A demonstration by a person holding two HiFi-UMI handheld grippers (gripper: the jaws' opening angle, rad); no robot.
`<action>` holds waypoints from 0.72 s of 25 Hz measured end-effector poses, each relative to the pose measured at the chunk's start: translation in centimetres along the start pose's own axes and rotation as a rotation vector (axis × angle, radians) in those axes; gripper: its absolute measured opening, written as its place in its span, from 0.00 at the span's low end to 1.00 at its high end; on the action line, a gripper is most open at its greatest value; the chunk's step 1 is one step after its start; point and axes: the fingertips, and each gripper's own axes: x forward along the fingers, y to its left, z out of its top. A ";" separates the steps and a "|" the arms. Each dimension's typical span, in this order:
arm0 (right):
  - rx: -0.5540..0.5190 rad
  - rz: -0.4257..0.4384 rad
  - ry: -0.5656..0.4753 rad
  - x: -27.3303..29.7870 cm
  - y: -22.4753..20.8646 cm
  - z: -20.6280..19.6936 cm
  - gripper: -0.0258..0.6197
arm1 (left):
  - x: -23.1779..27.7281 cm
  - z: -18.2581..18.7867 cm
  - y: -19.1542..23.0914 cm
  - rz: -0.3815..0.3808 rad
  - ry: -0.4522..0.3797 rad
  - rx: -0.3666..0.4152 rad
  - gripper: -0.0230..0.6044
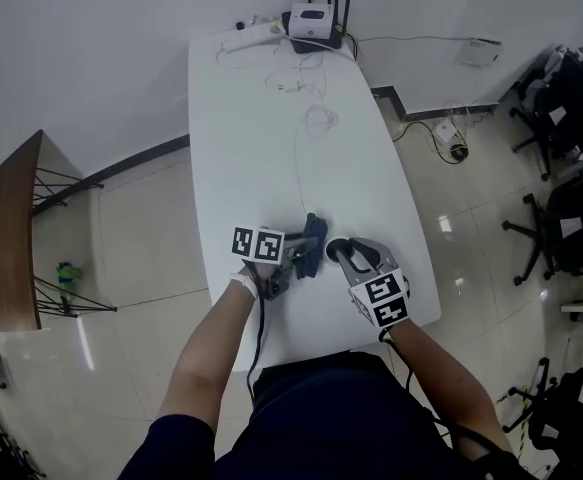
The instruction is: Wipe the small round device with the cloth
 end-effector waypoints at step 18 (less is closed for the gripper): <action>0.098 -0.002 0.018 0.5 0.0 -0.9 0.23 | 2.7 2.0 -2.9 -0.176 0.189 0.052 0.19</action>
